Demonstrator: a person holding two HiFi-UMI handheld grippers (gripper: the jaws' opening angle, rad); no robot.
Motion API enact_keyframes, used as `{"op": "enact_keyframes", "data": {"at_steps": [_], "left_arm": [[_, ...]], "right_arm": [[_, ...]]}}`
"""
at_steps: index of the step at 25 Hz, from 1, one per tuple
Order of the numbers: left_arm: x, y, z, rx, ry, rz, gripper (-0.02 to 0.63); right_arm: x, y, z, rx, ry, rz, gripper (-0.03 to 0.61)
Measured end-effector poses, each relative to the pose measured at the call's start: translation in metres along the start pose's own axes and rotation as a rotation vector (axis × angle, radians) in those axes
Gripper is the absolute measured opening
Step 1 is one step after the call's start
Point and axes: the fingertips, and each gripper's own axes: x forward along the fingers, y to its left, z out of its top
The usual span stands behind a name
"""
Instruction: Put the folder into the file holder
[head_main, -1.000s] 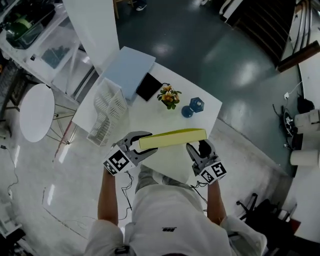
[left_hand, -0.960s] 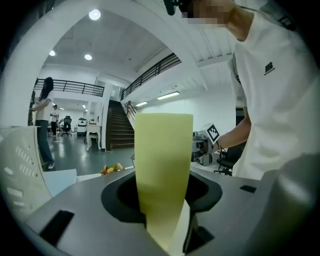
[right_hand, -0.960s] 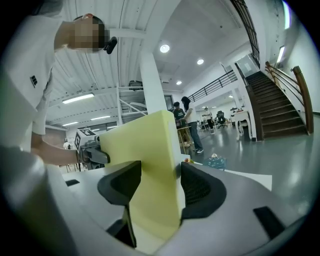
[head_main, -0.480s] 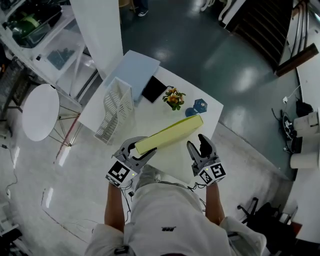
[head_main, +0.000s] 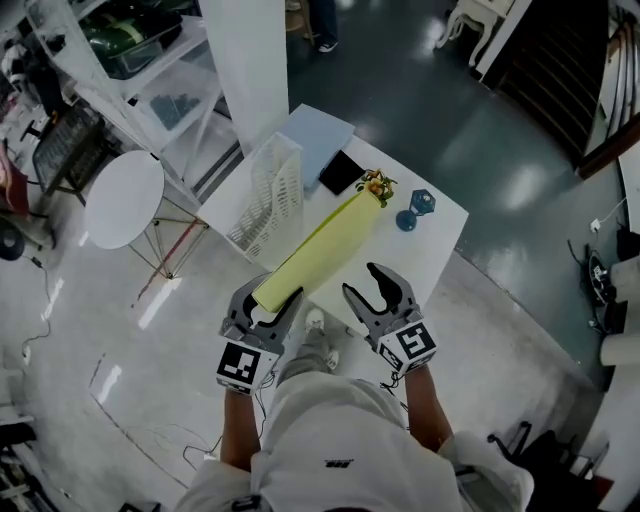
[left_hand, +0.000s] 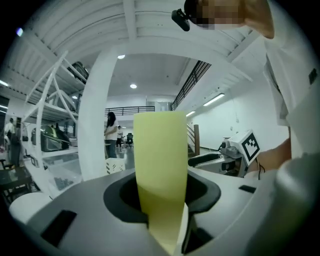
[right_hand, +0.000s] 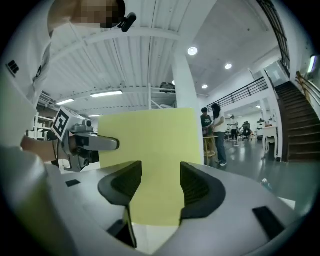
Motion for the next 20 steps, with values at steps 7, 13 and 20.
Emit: {"op": "enact_keyframes", "data": {"at_steps": [7, 13, 20], "left_arm": [[-0.086, 0.010, 0.016, -0.036, -0.027, 0.221, 0.186], [-0.132, 0.035, 0.033, -0.035, -0.052, 0.384, 0.184], [-0.145, 0.083, 0.047, -0.012, -0.118, 0.477, 0.181]], "right_arm": [[0.010, 0.070, 0.000, -0.012, 0.015, 0.154, 0.244], [0.025, 0.104, 0.010, -0.028, 0.017, 0.245, 0.244], [0.055, 0.119, 0.020, -0.045, 0.021, 0.287, 0.244]]}}
